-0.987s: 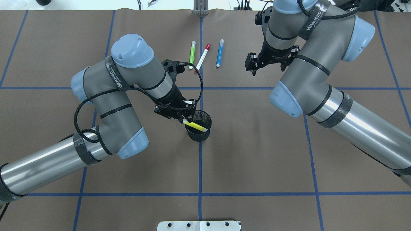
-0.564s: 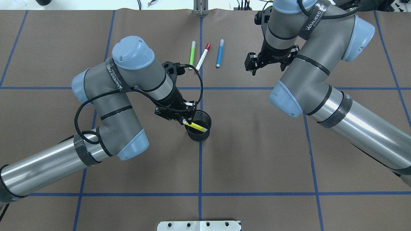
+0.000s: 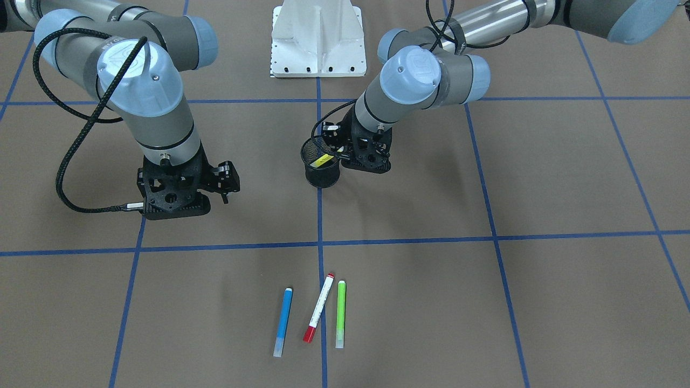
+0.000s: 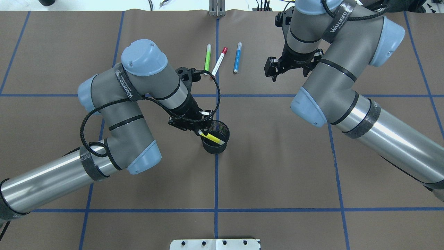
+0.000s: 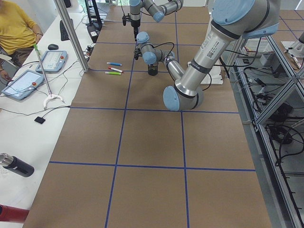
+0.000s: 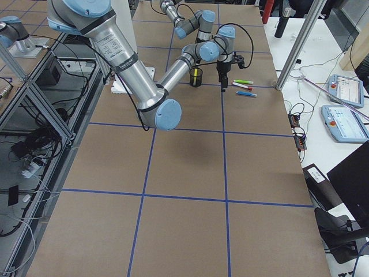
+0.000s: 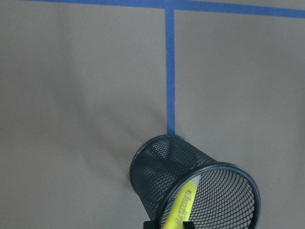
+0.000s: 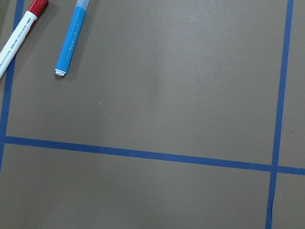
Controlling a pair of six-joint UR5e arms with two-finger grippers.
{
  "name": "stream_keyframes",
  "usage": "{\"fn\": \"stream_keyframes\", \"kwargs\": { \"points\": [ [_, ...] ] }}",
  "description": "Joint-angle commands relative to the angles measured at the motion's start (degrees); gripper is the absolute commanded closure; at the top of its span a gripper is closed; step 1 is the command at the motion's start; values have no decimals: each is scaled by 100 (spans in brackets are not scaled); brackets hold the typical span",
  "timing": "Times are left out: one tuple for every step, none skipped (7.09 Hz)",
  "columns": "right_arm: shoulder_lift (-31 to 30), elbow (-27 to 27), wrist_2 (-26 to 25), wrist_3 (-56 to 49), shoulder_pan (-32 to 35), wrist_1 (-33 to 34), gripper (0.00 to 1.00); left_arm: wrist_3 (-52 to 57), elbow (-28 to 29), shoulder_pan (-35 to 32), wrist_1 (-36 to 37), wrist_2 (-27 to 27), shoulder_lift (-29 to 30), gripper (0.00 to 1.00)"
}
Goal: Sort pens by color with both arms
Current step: 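Grasp the yellow highlighter in the mesh cup with the left gripper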
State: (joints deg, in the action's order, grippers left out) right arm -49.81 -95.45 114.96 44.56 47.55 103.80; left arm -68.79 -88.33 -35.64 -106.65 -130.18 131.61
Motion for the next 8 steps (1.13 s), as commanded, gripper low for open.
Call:
{"fn": "stream_keyframes", "kwargs": {
  "points": [
    [6, 0, 0, 0, 0, 0, 1, -12, -88, -4, 4, -7, 5, 81],
    [6, 0, 0, -9, 0, 0, 1, -3, -105, -4, 13, -7, -4, 83],
    [6, 0, 0, 0, 0, 0, 1, -3, -149, -4, 30, -7, -4, 88],
    [6, 0, 0, 0, 0, -9, 1, -12, -271, -4, 65, -7, -13, 93],
    [6, -9, 0, 0, 0, -9, 1, -160, -377, -22, 65, -7, -13, 100],
    [6, -9, 0, 0, 0, -9, 1, -266, -500, -92, 74, -7, -4, 100],
    [6, -9, 0, 0, 0, -9, 1, -275, -632, -205, 92, -7, -13, 100],
    [6, -9, 0, 0, 0, -18, 1, -276, -763, -381, 109, -16, -13, 100]
  ]
}}
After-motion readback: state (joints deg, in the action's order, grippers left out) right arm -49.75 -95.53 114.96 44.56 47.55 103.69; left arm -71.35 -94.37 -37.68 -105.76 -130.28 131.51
